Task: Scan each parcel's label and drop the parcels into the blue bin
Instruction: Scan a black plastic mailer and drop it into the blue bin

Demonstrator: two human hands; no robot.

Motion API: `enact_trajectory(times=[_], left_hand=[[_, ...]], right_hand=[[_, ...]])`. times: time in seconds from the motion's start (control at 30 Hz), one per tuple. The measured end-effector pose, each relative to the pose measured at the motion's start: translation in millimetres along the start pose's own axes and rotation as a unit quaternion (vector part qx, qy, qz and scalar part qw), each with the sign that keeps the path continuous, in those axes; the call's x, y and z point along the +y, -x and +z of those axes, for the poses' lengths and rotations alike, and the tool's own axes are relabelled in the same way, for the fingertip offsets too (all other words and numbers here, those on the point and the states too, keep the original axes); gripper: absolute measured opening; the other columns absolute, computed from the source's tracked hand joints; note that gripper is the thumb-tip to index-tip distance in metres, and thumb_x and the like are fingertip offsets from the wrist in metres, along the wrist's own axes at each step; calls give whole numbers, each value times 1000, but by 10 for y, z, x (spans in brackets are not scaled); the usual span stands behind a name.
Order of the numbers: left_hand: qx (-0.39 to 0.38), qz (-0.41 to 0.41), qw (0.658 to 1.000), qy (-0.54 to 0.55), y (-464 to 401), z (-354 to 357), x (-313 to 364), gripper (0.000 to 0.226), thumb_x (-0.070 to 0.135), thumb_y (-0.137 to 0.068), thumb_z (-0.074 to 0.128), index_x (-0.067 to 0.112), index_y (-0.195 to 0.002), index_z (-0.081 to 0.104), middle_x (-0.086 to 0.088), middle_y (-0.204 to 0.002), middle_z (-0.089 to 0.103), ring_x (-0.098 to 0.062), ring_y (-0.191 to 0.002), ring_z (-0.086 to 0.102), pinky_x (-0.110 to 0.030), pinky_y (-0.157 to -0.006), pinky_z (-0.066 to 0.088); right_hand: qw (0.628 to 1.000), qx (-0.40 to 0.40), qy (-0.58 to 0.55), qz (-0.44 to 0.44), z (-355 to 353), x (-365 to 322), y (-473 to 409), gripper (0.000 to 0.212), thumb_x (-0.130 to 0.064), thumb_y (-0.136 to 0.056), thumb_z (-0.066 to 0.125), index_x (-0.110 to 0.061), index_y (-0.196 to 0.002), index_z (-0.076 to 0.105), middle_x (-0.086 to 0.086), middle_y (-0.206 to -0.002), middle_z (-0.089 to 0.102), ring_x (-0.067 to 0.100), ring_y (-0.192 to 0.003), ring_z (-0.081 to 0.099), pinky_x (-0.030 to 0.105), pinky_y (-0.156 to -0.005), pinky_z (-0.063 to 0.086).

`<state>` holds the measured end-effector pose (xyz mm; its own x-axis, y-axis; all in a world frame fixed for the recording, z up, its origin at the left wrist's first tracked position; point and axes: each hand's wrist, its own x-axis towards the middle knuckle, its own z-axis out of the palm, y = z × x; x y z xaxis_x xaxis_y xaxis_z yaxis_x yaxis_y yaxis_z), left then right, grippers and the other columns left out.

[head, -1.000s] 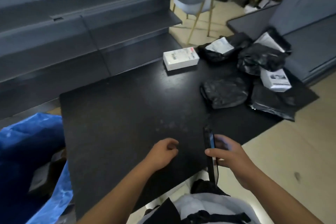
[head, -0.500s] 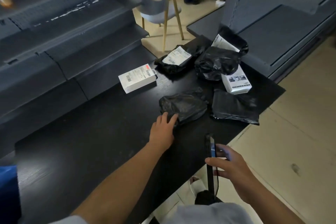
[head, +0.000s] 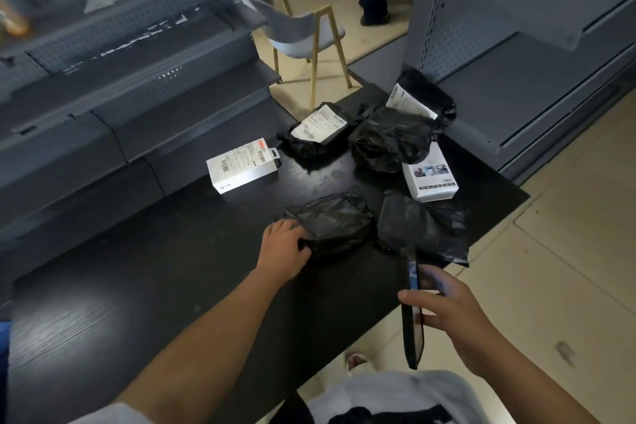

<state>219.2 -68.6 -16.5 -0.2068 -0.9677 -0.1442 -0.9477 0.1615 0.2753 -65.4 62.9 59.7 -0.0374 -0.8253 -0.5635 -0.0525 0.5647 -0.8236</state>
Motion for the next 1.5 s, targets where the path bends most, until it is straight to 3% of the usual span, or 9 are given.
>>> enact_trajectory(times=[0.13, 0.27, 0.57, 0.77, 0.97, 1.07, 1.17, 1.23, 1.5], left_hand=[[30, -63, 990, 126, 240, -191, 16, 9, 26, -88, 65, 29, -85, 57, 8, -93, 64, -15, -104, 57, -43, -118, 24], [97, -170, 917, 346, 659, -427, -58, 17, 12, -92, 63, 23, -80, 58, 1, -79, 64, -13, -76, 59, -30, -73, 47], [135, -461, 354, 802, 1660, -12, -567, 13, 16, -99, 47, 10, -105, 58, -12, -85, 70, -29, -81, 64, -45, -69, 53], [161, -539, 246, 789, 2280, 547, -683, 34, 17, -98, 51, 5, -130, 56, -18, -134, 61, -35, -110, 63, -55, -79, 53], [222, -604, 293, 707, 2436, 596, -752, 35, 24, -92, 59, 10, -124, 62, -13, -127, 66, -29, -108, 64, -43, -78, 52], [283, -664, 529, 446, 2351, 341, -746, 35, 28, -91, 63, 19, -125, 59, -11, -130, 62, -34, -120, 54, -46, -95, 46], [217, -526, 798, 198, 2074, -78, -592, 45, 28, -88, 66, 26, -132, 57, -5, -134, 55, -29, -125, 48, -46, -102, 44], [92, -435, 884, 142, 1778, -207, -454, 55, 37, -88, 66, 32, -139, 48, -1, -141, 47, -24, -123, 51, -43, -96, 49], [-143, -531, 833, 61, 1173, -35, -452, 130, 66, -77, 72, 6, -158, -11, -19, -153, 36, -35, -135, 46, -44, -102, 46]], right_hand=[[1000, -29, -9, 1, 39, -41, -137, 92, -54, -49, 86, -24, -134, 63, 4, -125, 70, 27, -115, 68, 51, -94, 60], [997, -74, 0, -2, 238, -117, -314, 93, -54, -50, 87, -21, -134, 62, 10, -126, 69, 32, -112, 69, 52, -92, 61], [983, -174, 61, -3, 823, -218, -531, 79, -36, -72, 88, -18, -142, 56, 10, -135, 62, 34, -121, 63, 58, -102, 53], [970, -222, 96, 6, 1057, -263, -526, 48, -17, -88, 75, -18, -133, 57, 8, -128, 63, 26, -112, 64, 38, -83, 55], [968, -230, 103, 15, 1129, -255, -579, 59, -18, -87, 76, -14, -142, 55, 10, -127, 64, 28, -111, 65, 46, -90, 56], [969, -228, 94, 11, 1111, -242, -623, 65, -18, -86, 77, -13, -146, 52, 12, -133, 62, 28, -112, 64, 41, -83, 56], [972, -220, 82, 16, 1080, -231, -668, 65, -18, -85, 77, -13, -145, 53, 14, -136, 60, 31, -116, 63, 42, -84, 56], [974, -212, 73, 14, 1060, -231, -686, 67, -19, -84, 77, -13, -146, 52, 15, -137, 60, 34, -119, 62, 45, -89, 56], [979, -200, 35, -1, 910, -255, -648, 83, -27, -75, 82, -16, -150, 48, 13, -140, 58, 34, -121, 61, 56, -103, 52]])
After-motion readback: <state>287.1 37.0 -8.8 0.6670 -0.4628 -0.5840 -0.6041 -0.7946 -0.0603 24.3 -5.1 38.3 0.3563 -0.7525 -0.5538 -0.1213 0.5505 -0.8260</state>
